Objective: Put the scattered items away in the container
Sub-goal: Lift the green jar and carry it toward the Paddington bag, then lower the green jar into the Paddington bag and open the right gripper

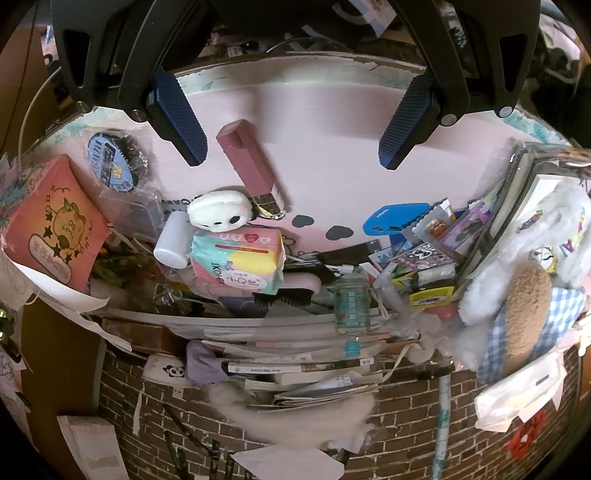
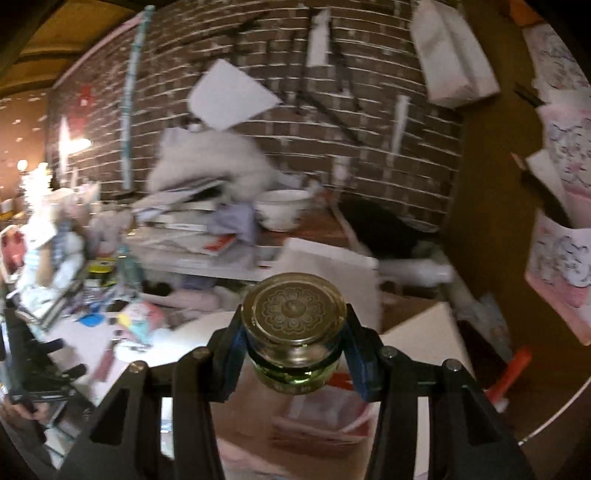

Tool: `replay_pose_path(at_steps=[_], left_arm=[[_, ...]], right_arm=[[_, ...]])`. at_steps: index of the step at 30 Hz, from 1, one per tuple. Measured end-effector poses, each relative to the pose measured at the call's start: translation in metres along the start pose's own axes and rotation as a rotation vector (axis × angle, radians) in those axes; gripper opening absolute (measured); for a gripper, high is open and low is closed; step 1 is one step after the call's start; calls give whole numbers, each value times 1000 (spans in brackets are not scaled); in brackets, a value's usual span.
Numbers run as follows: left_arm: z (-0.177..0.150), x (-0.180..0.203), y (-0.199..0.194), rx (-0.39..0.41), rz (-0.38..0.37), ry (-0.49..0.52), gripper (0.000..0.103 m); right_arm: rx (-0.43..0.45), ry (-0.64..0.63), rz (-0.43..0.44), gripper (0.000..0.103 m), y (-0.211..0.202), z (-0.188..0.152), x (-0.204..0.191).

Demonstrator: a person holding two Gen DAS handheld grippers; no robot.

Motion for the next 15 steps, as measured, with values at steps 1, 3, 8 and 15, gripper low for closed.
replay_pose_path(at_steps=[1,3,8,15], left_arm=[[0,1,0,-1,-1,1,93],[0,3,1,-1,-2,3,93],[-1,3,4,-9,1,0,93],[-2,3,4,-10,1,-1,93]], right_arm=[[-7,6,-15,45,3,0,6],[-35,11,-36,45,13,2,18],[-95,-6,-1,44,26,-9,24],[-208,-63,63,45,41,-31,9]])
Point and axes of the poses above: each gripper's, at about its wrist camera, not at the fingertips, and y roughly the way its jaws point, x to its right, z to its top, the point moved 1 cm from there along y, roughly the way its jaws point, and after that the axes turned 11 degrees about -z, right-handed, at the moved point
